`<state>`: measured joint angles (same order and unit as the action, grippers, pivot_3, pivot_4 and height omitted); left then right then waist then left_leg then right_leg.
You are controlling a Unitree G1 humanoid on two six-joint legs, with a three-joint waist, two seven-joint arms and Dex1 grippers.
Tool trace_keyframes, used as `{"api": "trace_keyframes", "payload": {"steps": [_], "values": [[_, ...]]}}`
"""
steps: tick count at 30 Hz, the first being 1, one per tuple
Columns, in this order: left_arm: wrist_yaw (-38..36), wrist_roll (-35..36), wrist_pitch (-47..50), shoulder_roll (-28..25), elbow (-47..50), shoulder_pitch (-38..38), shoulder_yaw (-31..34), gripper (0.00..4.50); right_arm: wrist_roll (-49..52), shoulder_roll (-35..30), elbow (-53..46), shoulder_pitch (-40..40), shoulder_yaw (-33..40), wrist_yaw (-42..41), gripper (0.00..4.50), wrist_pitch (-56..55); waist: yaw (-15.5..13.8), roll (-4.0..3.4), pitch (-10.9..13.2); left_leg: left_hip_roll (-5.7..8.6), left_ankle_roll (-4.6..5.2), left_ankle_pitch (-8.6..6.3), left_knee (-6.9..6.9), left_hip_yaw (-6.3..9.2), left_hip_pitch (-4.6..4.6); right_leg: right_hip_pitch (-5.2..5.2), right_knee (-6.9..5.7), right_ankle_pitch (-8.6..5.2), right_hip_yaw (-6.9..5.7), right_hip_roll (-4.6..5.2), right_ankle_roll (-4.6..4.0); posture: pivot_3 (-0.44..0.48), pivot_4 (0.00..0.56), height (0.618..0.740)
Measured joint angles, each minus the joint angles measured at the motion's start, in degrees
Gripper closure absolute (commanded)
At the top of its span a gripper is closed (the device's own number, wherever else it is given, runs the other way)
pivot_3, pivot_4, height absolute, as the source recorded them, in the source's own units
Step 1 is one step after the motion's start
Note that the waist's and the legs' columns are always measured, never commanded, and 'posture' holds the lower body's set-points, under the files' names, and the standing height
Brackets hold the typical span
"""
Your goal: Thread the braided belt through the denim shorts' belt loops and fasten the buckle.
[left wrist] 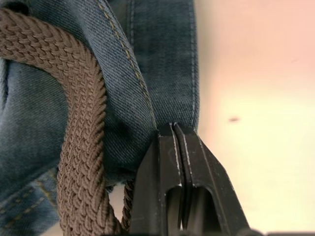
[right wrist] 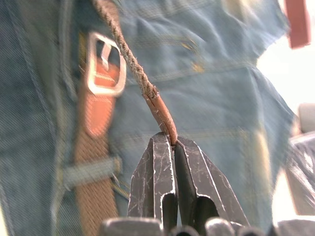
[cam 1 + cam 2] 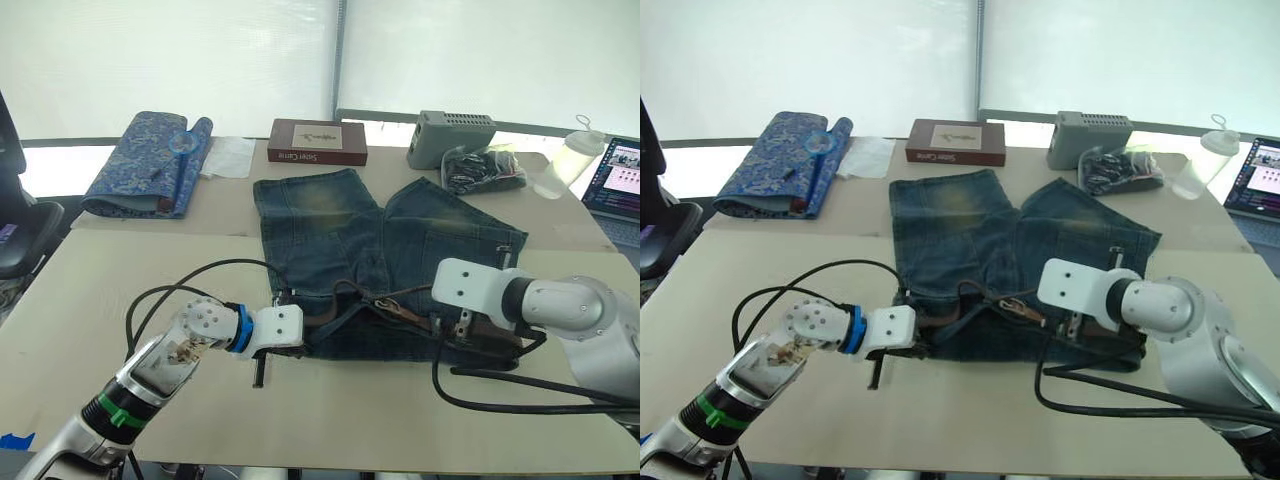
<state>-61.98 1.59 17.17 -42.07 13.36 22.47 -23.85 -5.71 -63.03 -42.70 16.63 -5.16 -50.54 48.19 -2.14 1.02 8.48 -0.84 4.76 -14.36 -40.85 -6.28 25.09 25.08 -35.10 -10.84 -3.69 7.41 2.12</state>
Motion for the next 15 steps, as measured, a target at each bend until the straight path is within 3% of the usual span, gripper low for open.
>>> {"api": "trace_keyframes", "payload": {"steps": [7,12,15], "values": [[1.4,-1.6,-6.7,-1.1,-7.2,2.1,1.7,4.44,-0.2,-5.0,-0.9,-6.2,10.8,-0.4,4.5,0.9,0.1,-0.09,-0.1,-0.09,-0.09,0.04,0.04,0.01,-0.13,0.0,-0.06,-0.02,-0.01,-0.05,0.02,0.0,0.15,0.74],[1.2,-2.0,-9.6,-4.5,-13.5,3.7,5.3,4.44,2.9,-0.4,-2.6,-4.7,11.7,0.0,4.5,1.8,1.6,-0.1,-0.1,-0.14,-0.12,0.05,0.17,-0.01,-0.14,0.05,-0.09,0.06,-0.01,-0.1,0.04,0.0,0.15,0.74],[-4.6,8.4,-1.3,-5.7,-11.8,2.3,11.2,4.44,4.9,3.3,-4.0,-2.5,7.7,1.1,4.5,2.3,2.0,-0.06,0.0,-0.17,-0.16,0.06,0.16,-0.01,-0.07,0.14,-0.19,0.04,-0.02,-0.12,0.16,0.0,0.15,0.74]]}}
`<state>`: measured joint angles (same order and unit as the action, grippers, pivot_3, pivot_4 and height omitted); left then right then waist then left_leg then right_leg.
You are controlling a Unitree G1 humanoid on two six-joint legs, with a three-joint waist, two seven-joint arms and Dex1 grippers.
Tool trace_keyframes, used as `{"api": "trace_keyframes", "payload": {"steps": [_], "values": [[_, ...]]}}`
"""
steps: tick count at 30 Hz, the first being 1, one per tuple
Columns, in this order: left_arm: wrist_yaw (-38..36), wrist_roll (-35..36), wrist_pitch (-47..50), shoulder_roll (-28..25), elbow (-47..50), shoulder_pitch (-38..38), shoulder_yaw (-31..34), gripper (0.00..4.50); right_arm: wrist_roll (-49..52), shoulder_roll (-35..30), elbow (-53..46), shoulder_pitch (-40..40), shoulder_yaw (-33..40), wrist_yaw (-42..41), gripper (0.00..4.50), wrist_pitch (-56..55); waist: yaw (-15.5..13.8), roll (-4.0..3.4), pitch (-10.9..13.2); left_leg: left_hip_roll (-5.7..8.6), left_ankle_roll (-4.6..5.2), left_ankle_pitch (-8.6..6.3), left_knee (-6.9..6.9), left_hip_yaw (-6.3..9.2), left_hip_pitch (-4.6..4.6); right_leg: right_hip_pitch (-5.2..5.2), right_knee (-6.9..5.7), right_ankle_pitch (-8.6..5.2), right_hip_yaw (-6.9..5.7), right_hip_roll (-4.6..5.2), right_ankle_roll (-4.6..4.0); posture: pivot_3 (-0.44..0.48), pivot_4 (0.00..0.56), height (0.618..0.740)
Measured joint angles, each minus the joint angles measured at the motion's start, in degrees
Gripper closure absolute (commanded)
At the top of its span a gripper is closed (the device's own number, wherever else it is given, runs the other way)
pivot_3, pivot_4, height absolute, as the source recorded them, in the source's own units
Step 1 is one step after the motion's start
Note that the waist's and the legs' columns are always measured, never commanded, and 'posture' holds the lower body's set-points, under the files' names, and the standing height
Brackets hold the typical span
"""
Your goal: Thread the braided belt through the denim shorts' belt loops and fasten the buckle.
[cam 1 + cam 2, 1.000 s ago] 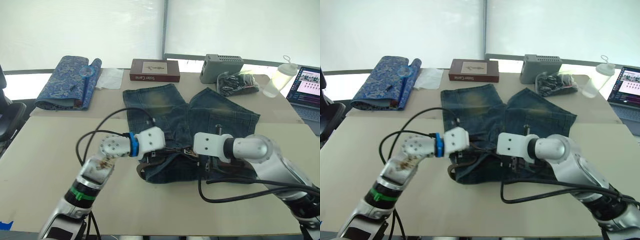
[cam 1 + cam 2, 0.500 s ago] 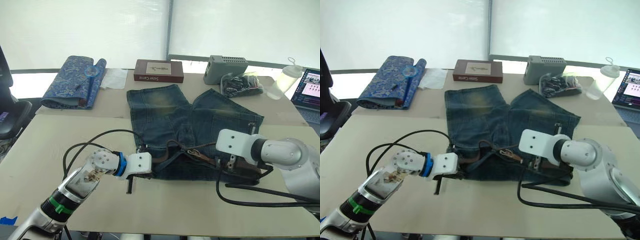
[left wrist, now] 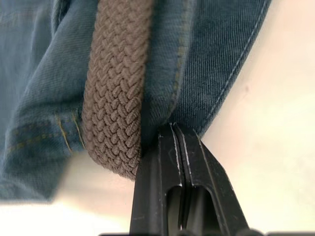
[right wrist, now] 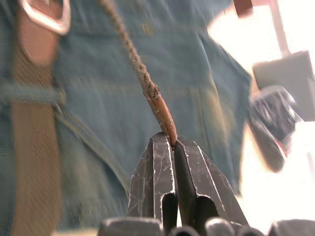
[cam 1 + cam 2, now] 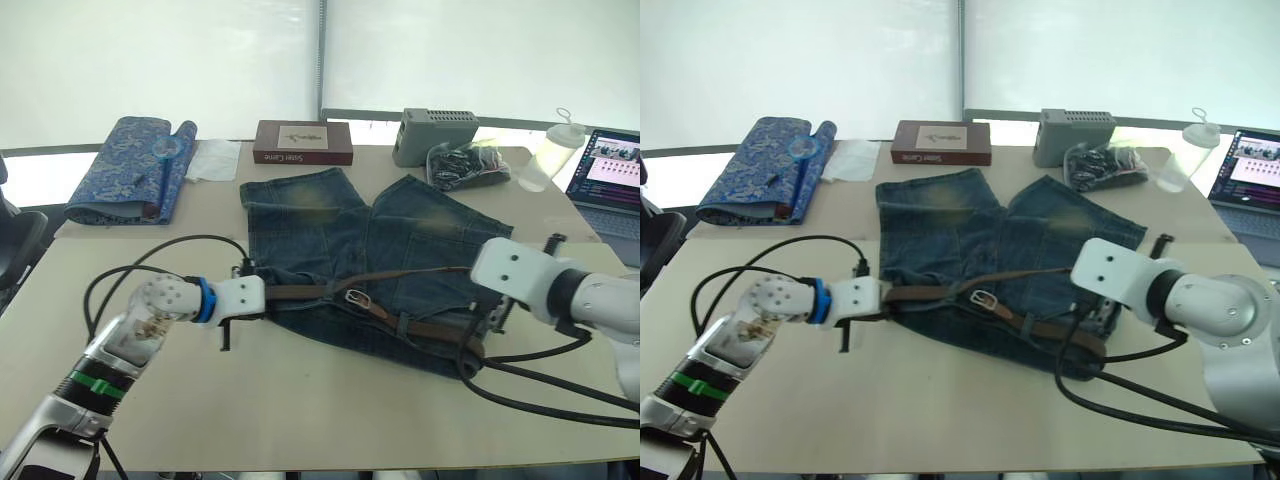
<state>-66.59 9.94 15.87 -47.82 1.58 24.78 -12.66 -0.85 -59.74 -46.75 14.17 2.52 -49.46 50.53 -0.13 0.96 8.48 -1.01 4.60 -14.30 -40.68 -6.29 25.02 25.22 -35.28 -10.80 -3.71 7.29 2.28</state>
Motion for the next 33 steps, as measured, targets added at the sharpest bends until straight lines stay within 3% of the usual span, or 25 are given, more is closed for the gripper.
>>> {"api": "trace_keyframes", "payload": {"steps": [1,4,8,14,19,24,27,31,33], "values": [[-2.0,4.9,4.8,-0.2,2.2,0.1,2.0,4.44,0.1,0.7,-0.1,0.9,-1.6,0.1,4.5,0.0,0.1,0.03,0.1,0.01,-0.02,0.01,-0.04,0.0,0.04,0.03,-0.05,-0.03,0.0,0.02,0.04,0.0,0.15,0.74],[-4.4,15.0,15.1,-0.2,8.3,4.1,5.6,3.63,0.4,1.5,0.2,4.1,-5.7,0.6,4.5,0.0,-0.6,0.0,0.2,0.1,-0.05,0.04,-0.18,0.05,0.08,-0.04,-0.04,-0.26,-0.01,0.08,0.39,0.0,0.15,0.74],[-0.5,17.4,19.4,4.7,14.4,13.8,5.7,1.66,0.3,2.8,2.2,10.7,-12.4,0.6,4.5,-1.8,-0.9,0.01,0.2,0.22,0.03,0.03,-0.25,0.02,0.04,-0.28,0.16,-0.24,0.06,0.1,0.38,0.0,0.15,0.74],[7.5,6.1,14.9,13.6,11.0,20.4,-4.6,1.66,-0.6,5.6,6.7,18.2,-20.2,-0.1,4.5,-3.2,-0.6,0.09,0.3,0.27,-0.19,0.18,-0.23,-0.05,0.05,-0.26,0.17,0.14,0.07,-0.01,0.45,0.0,0.15,0.74],[8.1,-1.8,6.7,15.2,6.8,22.8,-9.2,1.66,-1.1,7.9,8.8,21.9,-22.6,-0.3,4.5,-3.3,-0.4,0.08,0.3,0.2,-0.25,0.22,-0.16,-0.07,0.06,-0.17,0.12,0.14,0.08,-0.04,0.43,0.0,0.15,0.74],[8.1,-4.8,3.4,18.1,3.5,24.0,-11.0,1.66,-1.1,9.6,8.9,23.7,-23.8,-0.3,4.5,-2.3,-0.6,0.08,0.3,0.2,-0.2,0.19,-0.19,-0.06,0.08,-0.18,0.15,0.14,0.08,-0.03,0.43,0.0,0.15,0.74],[8.0,-6.7,2.6,18.6,2.9,24.0,-11.8,2.51,-1.1,10.5,8.8,23.9,-24.1,-0.3,4.5,-0.5,-0.6,0.08,0.3,0.19,-0.19,0.18,-0.2,-0.07,0.09,-0.17,0.14,0.14,0.09,-0.03,0.43,0.0,0.15,0.74],[6.7,-7.1,2.7,18.9,2.6,23.0,-12.5,4.44,-0.6,11.3,7.8,24.2,-24.1,-0.1,4.5,1.8,-0.6,0.08,0.3,0.18,-0.2,0.19,-0.2,-0.05,0.09,-0.15,0.09,0.14,0.09,-0.03,0.43,0.0,0.15,0.74],[6.5,-7.1,2.6,18.8,2.6,22.5,-12.4,4.48,0.0,11.6,7.4,24.2,-24.1,-0.1,4.5,2.9,-0.6,0.08,0.3,0.18,-0.17,0.17,-0.2,-0.05,0.09,-0.14,0.08,0.14,0.09,-0.03,0.43,0.0,0.15,0.74]]}}
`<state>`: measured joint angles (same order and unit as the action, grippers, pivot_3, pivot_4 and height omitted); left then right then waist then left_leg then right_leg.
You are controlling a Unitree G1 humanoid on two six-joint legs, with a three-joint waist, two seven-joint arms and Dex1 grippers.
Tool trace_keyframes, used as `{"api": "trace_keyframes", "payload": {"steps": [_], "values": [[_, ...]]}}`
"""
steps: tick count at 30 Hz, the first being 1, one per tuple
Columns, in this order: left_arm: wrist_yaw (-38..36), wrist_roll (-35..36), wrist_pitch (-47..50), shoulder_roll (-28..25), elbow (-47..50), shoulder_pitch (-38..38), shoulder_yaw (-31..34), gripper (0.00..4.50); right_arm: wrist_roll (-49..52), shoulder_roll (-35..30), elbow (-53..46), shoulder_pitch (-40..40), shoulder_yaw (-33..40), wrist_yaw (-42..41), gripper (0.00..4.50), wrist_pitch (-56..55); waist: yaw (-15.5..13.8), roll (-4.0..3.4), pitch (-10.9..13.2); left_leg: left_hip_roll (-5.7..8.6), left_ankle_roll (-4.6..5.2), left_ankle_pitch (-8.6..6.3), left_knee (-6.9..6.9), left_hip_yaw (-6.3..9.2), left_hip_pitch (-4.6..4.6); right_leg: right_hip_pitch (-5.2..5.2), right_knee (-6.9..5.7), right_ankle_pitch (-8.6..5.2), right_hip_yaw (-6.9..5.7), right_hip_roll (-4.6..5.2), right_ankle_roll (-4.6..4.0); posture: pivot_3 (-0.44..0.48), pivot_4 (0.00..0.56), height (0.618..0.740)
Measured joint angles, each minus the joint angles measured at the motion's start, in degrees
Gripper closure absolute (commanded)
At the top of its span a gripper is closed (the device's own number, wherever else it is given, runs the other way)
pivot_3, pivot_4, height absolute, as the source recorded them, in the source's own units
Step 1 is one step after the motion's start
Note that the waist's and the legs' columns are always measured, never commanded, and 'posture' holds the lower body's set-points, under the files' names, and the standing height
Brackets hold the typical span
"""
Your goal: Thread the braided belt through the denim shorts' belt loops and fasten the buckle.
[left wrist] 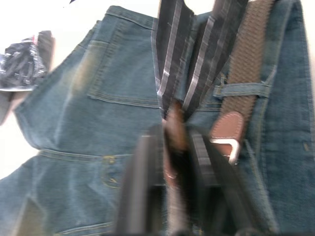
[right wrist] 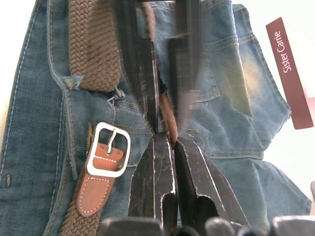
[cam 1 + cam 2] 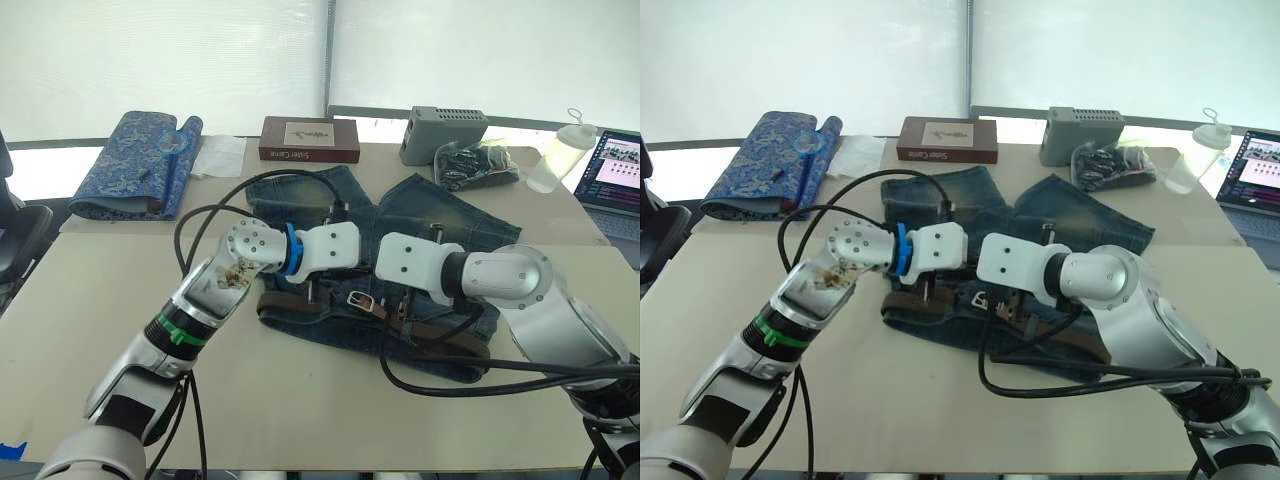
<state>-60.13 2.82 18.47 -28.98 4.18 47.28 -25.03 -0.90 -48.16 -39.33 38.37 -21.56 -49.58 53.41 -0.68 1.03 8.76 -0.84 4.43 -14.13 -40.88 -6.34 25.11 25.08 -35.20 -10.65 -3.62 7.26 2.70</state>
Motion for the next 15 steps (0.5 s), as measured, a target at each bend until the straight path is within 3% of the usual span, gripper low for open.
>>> {"api": "trace_keyframes", "payload": {"steps": [1,8,15], "values": [[-0.2,0.0,-0.5,-0.2,0.0,-0.2,0.1,4.48,0.3,0.7,-0.2,0.0,0.2,0.2,4.5,1.3,0.0,0.0,0.0,-0.01,0.03,-0.02,0.0,0.01,0.0,0.0,0.0,0.0,0.0,0.0,0.0,0.0,0.15,0.74],[-0.8,1.6,-0.8,-1.7,-1.9,-6.6,3.3,4.5,6.3,6.6,-4.4,-4.3,7.8,4.4,2.04,18.2,-0.1,0.0,0.0,-0.01,0.08,-0.05,-0.01,0.05,0.03,0.01,-0.08,0.02,-0.05,0.04,-0.03,0.0,0.15,0.74],[-1.5,6.2,3.3,-1.0,-2.0,-10.2,6.2,4.5,5.6,5.7,-3.2,-14.5,4.2,12.7,2.04,20.3,0.1,-0.01,0.0,0.02,0.19,-0.12,-0.05,0.02,0.05,0.03,-0.04,0.02,-0.06,0.11,-0.03,0.0,0.15,0.74]]}}
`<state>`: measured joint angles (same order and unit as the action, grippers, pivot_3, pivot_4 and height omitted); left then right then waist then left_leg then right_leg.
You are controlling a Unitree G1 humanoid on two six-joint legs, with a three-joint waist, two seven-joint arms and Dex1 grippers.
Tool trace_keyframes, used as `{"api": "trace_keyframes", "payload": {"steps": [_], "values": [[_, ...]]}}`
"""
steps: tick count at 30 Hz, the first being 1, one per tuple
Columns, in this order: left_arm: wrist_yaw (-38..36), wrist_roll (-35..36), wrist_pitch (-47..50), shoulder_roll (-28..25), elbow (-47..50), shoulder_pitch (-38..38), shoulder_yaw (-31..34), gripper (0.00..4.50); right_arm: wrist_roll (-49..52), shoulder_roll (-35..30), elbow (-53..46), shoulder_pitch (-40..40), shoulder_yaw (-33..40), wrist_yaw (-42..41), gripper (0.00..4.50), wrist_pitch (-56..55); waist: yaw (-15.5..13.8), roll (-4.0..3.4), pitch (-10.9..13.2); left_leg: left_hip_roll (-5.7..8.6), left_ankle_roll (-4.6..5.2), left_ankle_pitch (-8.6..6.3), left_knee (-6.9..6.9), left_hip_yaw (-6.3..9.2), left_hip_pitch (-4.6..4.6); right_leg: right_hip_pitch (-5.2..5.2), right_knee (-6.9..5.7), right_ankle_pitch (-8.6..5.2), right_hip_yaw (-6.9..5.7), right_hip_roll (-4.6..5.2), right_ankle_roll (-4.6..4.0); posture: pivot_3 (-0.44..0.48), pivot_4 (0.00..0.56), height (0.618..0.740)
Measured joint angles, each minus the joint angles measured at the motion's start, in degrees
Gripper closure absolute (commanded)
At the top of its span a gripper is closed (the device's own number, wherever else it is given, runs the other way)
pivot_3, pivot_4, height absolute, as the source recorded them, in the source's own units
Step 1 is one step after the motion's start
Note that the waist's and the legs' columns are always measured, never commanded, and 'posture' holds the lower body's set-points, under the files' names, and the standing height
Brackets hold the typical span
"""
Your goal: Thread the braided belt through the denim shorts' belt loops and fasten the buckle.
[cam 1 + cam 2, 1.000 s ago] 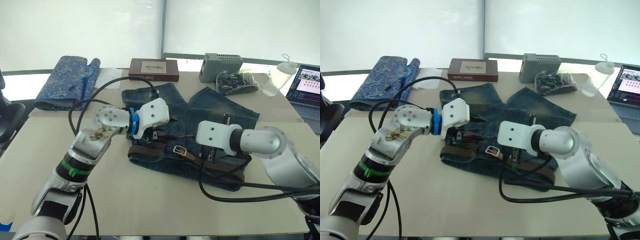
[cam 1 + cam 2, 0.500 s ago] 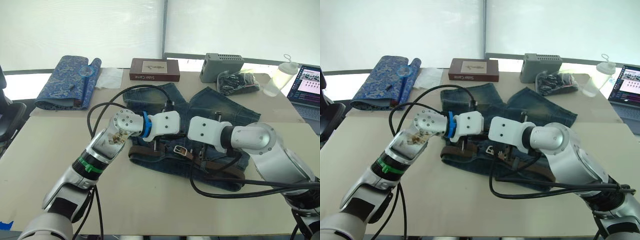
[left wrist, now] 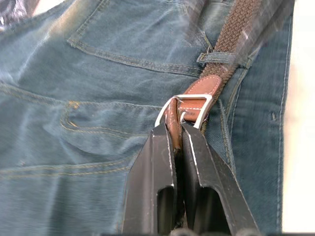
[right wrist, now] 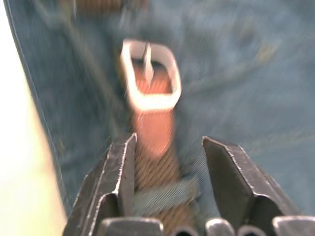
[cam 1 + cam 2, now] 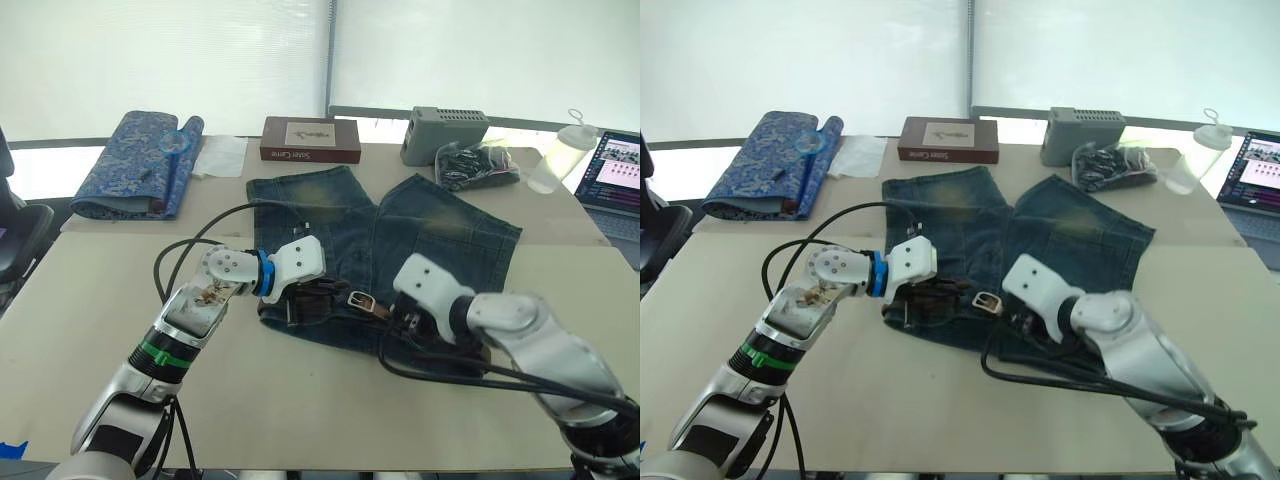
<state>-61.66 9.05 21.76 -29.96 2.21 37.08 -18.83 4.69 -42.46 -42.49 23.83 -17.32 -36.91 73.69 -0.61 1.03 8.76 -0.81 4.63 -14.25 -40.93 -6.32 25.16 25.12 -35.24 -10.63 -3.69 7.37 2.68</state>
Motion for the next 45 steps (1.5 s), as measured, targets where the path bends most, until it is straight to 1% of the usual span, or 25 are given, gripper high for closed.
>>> {"api": "trace_keyframes", "payload": {"steps": [3,4,7,10,18,21,23,25,26,33,35,36,39,41,45], "values": [[-0.4,3.3,4.3,0.7,0.2,-0.2,1.8,4.5,0.0,3.1,0.4,0.3,0.9,2.6,2.04,-1.9,0.2,0.0,0.0,-0.04,-0.13,0.08,0.03,0.02,0.0,0.03,-0.04,-0.01,0.0,-0.09,0.01,0.0,0.15,0.74],[-0.5,4.2,5.3,0.7,0.3,-0.2,2.3,4.5,0.4,4.4,0.3,0.7,1.2,2.8,2.04,-3.0,0.2,0.0,0.0,-0.04,-0.27,0.16,0.05,0.05,0.0,0.03,-0.05,-0.02,0.0,-0.12,0.02,0.0,0.15,0.74],[-1.2,5.9,7.3,0.4,1.2,-0.6,2.6,4.5,1.8,5.9,-0.2,1.5,1.5,2.7,2.04,-6.9,0.1,0.0,0.0,-0.03,-0.28,0.17,0.07,0.07,0.0,0.01,-0.03,-0.03,0.0,-0.14,0.03,0.0,0.15,0.74],[-2.1,5.9,7.1,-0.1,2.2,-1.4,2.4,4.5,3.0,6.0,-1.1,2.6,1.5,2.1,2.04,-9.3,-0.1,0.0,0.0,-0.03,-0.26,0.16,0.05,0.07,0.0,-0.05,0.04,-0.02,0.0,-0.13,0.02,0.0,0.15,0.74],[-4.1,4.9,4.5,-1.6,4.6,-1.6,1.2,4.5,5.1,5.4,-0.6,5.2,-0.1,0.8,2.04,-11.0,0.0,0.0,0.0,-0.03,-0.2,0.12,0.08,0.07,0.0,0.0,0.02,-0.01,0.01,-0.13,0.0,0.0,0.15,0.74],[-4.2,4.1,2.9,-1.8,4.7,-1.6,0.7,4.5,5.4,4.8,-0.3,5.8,-0.9,0.2,2.86,-11.9,0.0,0.0,0.0,-0.03,-0.19,0.11,0.06,0.05,0.0,-0.01,0.03,-0.01,0.01,-0.13,-0.01,0.0,0.15,0.74],[-4.1,3.0,1.5,-2.0,4.7,-1.6,0.4,4.5,5.7,4.5,0.0,6.3,-1.8,-0.5,3.55,-12.0,0.0,0.0,0.0,-0.03,0.04,-0.02,0.06,0.06,0.0,-0.01,0.03,-0.01,0.01,-0.13,-0.01,0.0,0.15,0.74],[-4.0,2.0,0.3,-2.1,4.7,-1.7,0.2,4.5,6.0,4.5,0.2,6.4,-2.3,-1.2,4.26,-12.2,0.0,0.0,0.0,-0.03,0.05,-0.03,0.06,0.06,0.0,-0.01,0.03,-0.01,0.01,-0.13,-0.01,0.0,0.15,0.74],[-4.0,1.6,-0.3,-2.1,4.7,-1.8,0.2,4.5,6.3,4.5,0.3,6.5,-2.4,-1.6,4.48,-12.2,0.0,0.0,0.0,-0.03,0.05,-0.03,0.06,0.06,0.0,-0.01,0.03,-0.01,0.01,-0.13,-0.01,0.0,0.15,0.74],[-4.1,0.0,-2.4,-1.9,4.8,-1.8,-0.1,4.5,7.1,3.5,0.8,7.1,-2.4,-3.0,4.48,-12.7,0.0,0.0,0.0,-0.03,0.05,-0.03,0.06,0.05,0.0,-0.01,0.03,-0.01,0.01,-0.13,-0.01,0.0,0.15,0.74],[-4.2,0.1,-2.6,-2.0,4.8,-1.8,-0.1,3.67,7.2,3.2,0.9,7.1,-2.4,-3.1,4.5,-13.3,0.0,0.0,0.0,-0.03,0.05,-0.03,0.06,0.05,0.0,-0.01,0.03,-0.01,0.01,-0.13,-0.01,0.0,0.15,0.74],[-4.4,0.2,-2.6,-2.0,4.8,-1.8,-0.1,3.33,7.3,3.2,0.9,7.1,-2.4,-3.1,4.5,-13.5,0.0,0.0,0.0,-0.03,0.05,-0.03,0.06,0.06,0.0,-0.01,0.03,-0.01,0.01,-0.13,-0.01,0.0,0.15,0.74],[-5.1,0.1,-3.2,-3.0,4.8,-1.8,-0.1,1.88,7.5,2.6,0.9,7.1,-2.3,-3.2,4.5,-13.6,0.0,-0.01,0.0,-0.04,0.05,-0.03,0.06,0.05,0.0,-0.01,0.03,-0.01,0.01,-0.13,-0.01,0.0,0.15,0.74],[-5.3,-0.2,-4.6,-4.2,4.4,-1.8,0.0,0.99,7.6,1.8,1.0,7.1,-2.1,-3.3,4.5,-13.6,0.0,-0.01,0.0,-0.04,0.05,-0.03,0.06,0.06,0.0,0.0,0.03,-0.01,0.01,-0.13,-0.01,0.0,0.15,0.74],[-5.3,-2.0,-7.7,-5.6,3.2,-1.8,-0.1,0.99,7.9,1.4,1.0,7.0,-1.8,-3.4,4.5,-13.6,-0.1,-0.01,0.0,-0.04,0.05,-0.03,0.06,0.05,0.0,-0.01,0.04,0.0,0.01,-0.13,-0.02,0.0,0.15,0.74]]}}
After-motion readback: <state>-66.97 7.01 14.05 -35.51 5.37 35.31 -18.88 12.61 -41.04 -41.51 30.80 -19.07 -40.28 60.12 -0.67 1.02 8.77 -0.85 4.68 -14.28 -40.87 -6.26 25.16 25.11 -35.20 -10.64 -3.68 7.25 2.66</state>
